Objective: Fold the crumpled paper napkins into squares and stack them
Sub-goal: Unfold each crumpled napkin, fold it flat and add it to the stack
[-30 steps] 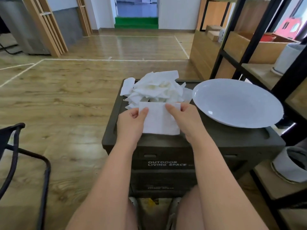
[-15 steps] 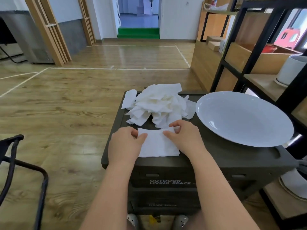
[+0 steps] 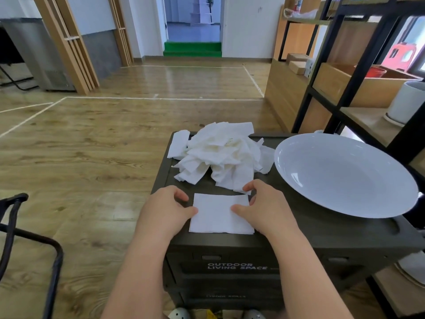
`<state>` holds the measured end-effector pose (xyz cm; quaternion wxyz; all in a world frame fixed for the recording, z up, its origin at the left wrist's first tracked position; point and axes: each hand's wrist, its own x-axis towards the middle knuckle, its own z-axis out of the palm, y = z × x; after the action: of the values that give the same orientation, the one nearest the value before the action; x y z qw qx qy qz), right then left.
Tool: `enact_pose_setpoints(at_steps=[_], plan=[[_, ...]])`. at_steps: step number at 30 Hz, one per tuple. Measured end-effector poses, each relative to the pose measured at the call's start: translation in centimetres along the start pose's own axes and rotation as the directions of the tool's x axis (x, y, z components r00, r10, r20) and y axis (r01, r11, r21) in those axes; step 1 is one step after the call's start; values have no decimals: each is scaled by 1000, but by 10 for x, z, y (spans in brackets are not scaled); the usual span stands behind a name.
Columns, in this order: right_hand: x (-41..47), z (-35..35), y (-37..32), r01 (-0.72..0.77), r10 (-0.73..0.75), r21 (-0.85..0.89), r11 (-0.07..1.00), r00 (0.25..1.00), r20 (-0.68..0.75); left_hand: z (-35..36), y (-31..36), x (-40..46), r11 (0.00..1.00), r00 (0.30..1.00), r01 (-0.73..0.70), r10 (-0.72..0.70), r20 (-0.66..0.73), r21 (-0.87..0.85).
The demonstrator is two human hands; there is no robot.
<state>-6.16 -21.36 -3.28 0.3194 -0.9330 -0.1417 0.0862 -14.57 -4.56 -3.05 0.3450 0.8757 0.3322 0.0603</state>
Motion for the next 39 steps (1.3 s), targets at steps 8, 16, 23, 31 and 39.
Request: enact_pose_setpoints(at_steps=[8, 16, 23, 31, 39], plan=[[-1, -7, -1, -10, 10, 8, 1000, 1000, 0, -8, 12, 1, 996, 994, -43, 34, -108, -84], [7, -19, -4, 47, -20, 197, 979, 990, -137, 2, 71, 55, 895, 846, -431, 445, -294, 116], [15, -22, 0, 86, -47, 239, 967, 985, -164, 21, 85, 82, 861, 824, -453, 504, -260, 233], [16, -24, 1, 122, -56, 321, 939, 977, -207, 14, 95, 61, 858, 820, -513, 483, -307, -18], [13, -20, -8, 271, -122, 438, 857, 933, -338, -1, 80, 22, 788, 822, -523, 367, -435, -325]])
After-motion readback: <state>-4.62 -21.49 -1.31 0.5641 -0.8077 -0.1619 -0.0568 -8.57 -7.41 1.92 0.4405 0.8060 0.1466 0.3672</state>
